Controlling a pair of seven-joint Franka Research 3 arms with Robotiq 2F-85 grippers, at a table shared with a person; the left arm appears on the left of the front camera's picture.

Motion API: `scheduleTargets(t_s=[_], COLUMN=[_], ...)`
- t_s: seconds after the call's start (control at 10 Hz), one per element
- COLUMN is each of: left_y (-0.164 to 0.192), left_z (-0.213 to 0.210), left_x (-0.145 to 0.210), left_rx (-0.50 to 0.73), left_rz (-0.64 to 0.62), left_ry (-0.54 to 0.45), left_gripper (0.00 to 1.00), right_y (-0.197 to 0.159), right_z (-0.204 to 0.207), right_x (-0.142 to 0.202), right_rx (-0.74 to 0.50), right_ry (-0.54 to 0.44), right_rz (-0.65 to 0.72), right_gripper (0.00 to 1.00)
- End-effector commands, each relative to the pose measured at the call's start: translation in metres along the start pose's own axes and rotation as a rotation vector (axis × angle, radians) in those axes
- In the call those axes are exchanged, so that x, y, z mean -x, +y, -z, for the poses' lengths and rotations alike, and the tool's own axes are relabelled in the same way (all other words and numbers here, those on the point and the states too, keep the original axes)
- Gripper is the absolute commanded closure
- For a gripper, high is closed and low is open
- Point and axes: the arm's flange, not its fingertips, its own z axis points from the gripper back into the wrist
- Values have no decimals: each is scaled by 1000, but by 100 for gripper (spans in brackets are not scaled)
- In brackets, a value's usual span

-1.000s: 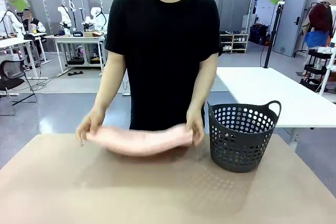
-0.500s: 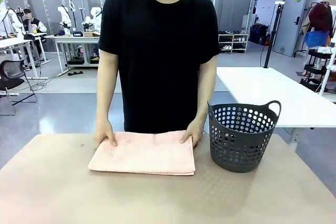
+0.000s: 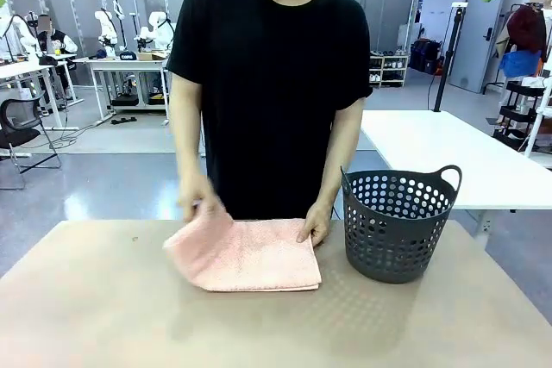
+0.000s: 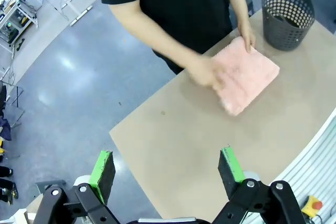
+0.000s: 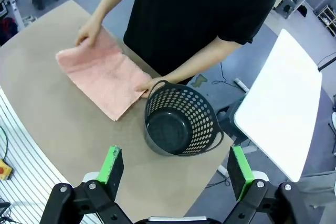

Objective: Fold the towel.
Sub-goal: Release the end of the 100 cm Hotel Towel you were holding, then pick up the 100 cm Hotel Towel and place it on the left side of the table.

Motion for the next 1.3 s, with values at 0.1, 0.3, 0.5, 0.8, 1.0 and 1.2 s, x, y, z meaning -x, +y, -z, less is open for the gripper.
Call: scheduleTargets(t_s=[0.1, 0.3, 0.5, 0.8, 1.0, 1.2], left_y=[0, 0, 0, 0, 0, 0], left_z=[-2, -2, -2, -2, -2, -2], left_x=[1, 1, 1, 1, 1, 1], left_rx=[-7, -7, -7, -7, -7, -7], left_rz=[-4, -4, -4, -4, -4, -4], left_ry=[0, 0, 0, 0, 0, 0], left_gripper=[0, 0, 0, 0, 0, 0], right_y=[-1, -1, -1, -1, -1, -1], right_z=[-1, -1, -1, -1, -1, -1], right_x=[1, 1, 1, 1, 1, 1], right_rx=[5, 5, 5, 5, 5, 5], right_ry=[1, 1, 1, 1, 1, 1], right_rz=[11, 11, 11, 11, 11, 11], right_gripper=[0, 0, 0, 0, 0, 0])
